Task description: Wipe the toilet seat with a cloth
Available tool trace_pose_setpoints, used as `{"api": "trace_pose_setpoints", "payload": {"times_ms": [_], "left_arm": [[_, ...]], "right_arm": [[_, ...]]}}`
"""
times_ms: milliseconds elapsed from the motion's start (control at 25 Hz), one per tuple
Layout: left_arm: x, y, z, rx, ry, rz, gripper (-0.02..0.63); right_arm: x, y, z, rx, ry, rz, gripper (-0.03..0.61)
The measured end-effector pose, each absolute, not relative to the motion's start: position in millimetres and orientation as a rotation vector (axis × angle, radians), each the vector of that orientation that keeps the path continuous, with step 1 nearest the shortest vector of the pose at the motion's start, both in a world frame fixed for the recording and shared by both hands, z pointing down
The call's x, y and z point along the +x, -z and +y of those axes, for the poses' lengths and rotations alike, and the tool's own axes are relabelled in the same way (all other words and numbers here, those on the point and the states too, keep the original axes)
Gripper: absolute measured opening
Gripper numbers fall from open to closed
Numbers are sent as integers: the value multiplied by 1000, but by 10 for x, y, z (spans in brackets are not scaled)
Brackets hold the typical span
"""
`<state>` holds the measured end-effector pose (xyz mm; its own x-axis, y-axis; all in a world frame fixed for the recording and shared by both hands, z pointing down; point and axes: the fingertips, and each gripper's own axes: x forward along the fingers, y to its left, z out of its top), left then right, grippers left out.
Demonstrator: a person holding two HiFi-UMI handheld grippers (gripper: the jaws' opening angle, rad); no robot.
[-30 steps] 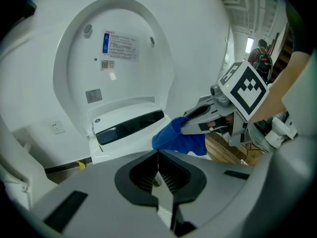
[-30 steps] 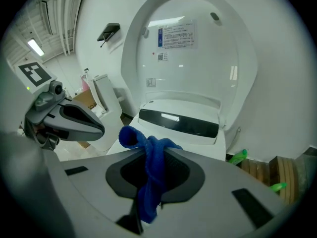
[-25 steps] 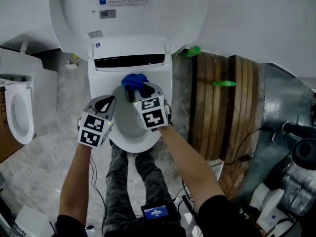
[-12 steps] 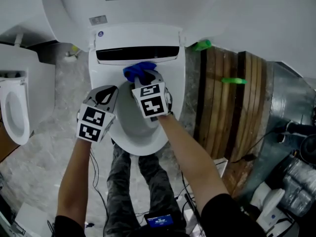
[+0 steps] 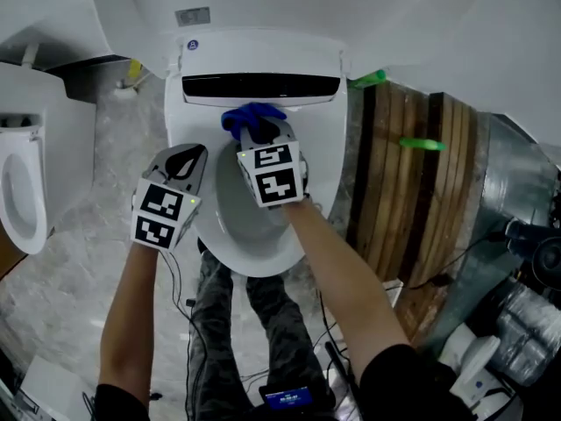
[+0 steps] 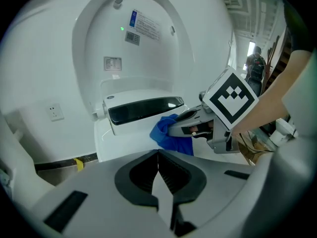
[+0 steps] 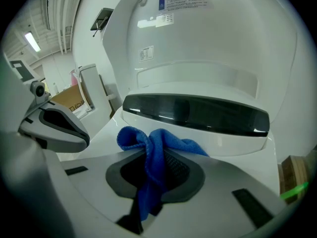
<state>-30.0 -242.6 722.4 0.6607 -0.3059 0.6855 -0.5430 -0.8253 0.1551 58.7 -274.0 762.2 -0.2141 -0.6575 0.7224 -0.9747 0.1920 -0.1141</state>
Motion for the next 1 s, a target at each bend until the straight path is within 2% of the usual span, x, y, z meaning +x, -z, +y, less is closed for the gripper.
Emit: {"api": "trace_pose_setpoints", "payload": {"times_ms": [1000], "left_arm": [[-1121,-7421,-2216,2456,-930,-789,12]], "right_arm": [[-640,-7583,-2804,1313,-677,-2095,61]]}}
